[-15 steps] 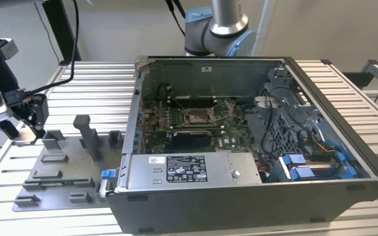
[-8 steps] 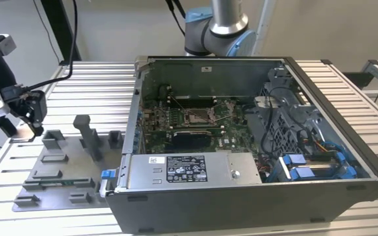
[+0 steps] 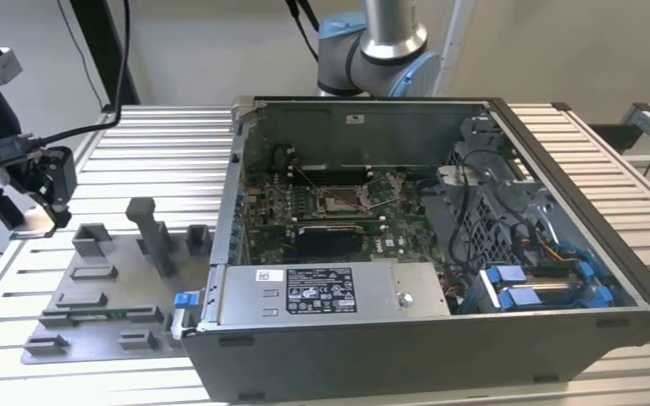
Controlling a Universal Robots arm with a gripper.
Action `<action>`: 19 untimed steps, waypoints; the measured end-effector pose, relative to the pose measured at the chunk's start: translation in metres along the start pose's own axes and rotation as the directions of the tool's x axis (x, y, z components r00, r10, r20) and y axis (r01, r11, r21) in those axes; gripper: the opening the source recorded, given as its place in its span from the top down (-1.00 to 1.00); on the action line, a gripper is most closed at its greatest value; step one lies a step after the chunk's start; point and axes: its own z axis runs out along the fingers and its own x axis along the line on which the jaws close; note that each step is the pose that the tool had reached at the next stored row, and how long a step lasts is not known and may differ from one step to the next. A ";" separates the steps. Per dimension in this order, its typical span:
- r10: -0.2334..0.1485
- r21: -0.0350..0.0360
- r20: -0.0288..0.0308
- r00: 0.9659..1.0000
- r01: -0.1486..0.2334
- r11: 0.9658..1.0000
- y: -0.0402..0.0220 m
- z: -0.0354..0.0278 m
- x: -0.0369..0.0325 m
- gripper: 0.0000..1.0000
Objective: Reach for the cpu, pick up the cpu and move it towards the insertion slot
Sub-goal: 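Pick up the cpu and move it towards the insertion slot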
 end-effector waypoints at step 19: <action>0.000 0.000 0.000 1.000 0.000 1.000 0.0007 -0.0222 0.0000 1.00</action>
